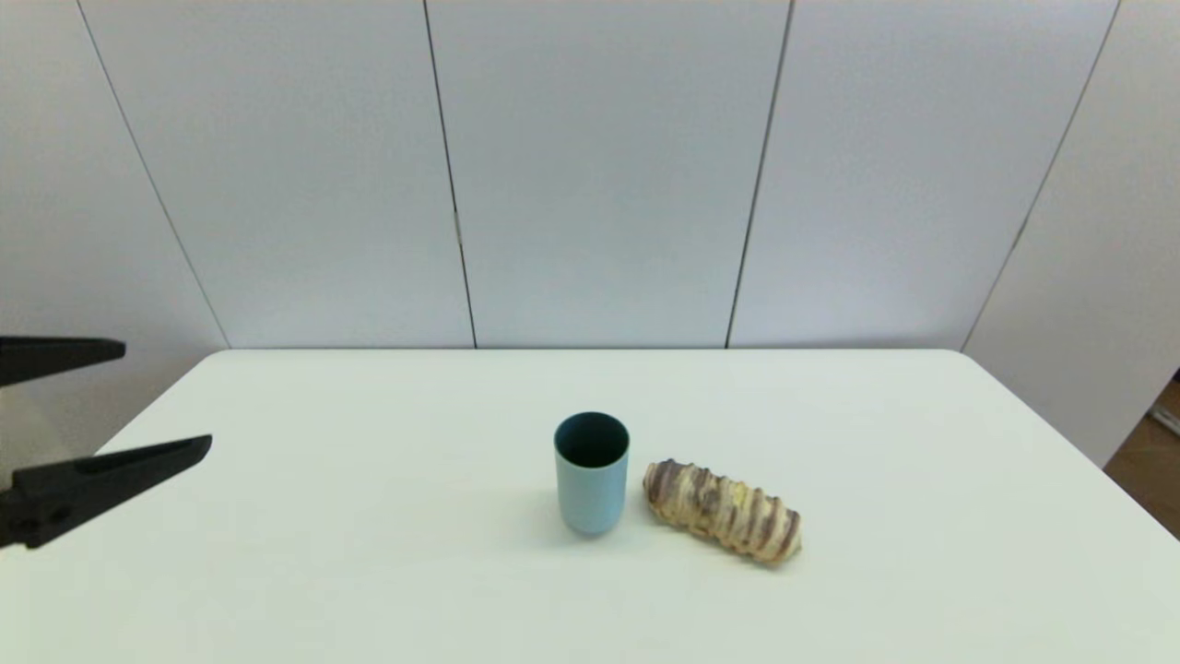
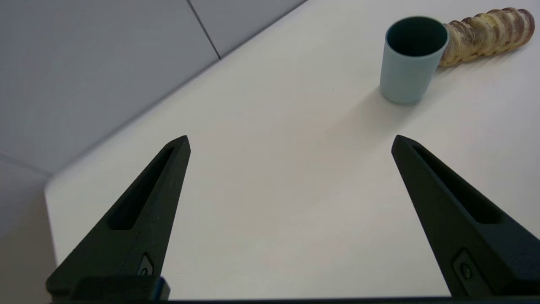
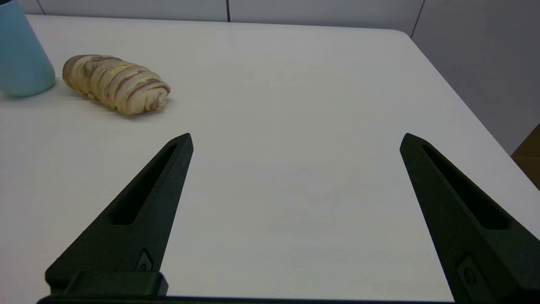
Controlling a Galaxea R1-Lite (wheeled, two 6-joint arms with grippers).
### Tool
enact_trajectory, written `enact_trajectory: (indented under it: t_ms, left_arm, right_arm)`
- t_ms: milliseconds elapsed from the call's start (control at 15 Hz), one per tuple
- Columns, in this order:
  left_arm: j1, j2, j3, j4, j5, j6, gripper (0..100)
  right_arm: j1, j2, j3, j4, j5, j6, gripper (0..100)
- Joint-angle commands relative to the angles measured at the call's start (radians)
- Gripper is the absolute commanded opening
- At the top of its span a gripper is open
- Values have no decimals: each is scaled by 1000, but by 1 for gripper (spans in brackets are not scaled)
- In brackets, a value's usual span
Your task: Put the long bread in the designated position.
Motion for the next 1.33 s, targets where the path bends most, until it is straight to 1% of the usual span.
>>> enact_trajectory:
  t_ms: [67,200,467,533,733,867,933,1200,1333]
  left_arm:
    - [27,-322,349,-175,4,-84,100]
    - [25,-420,464,-229,5,-121,100]
    - [27,-616,646,-284,7,-196,100]
    - [27,-658,685,-307,21,-223,100]
    - [28,-756,745,-325,128,-283,100]
    - [44,-797,817,-390,154,-300,100]
    - [45,-836,854,-416,188,-302,100]
    - [50,-937,913,-411,349,-303,100]
    - [50,-972,921,-336,363,-314,100]
  right_arm:
    - [0,2,0,0,1,0,100]
    - [0,2,0,0,1,0,100]
    - [0,2,0,0,1,-2,100]
    - [0,2,0,0,1,0,100]
    - [0,2,0,0,1,0,100]
    - [0,2,0,0,1,0,100]
    - [0,2,0,0,1,0,100]
    - [0,2,0,0,1,0,100]
    - [0,2,0,0,1,-2,100]
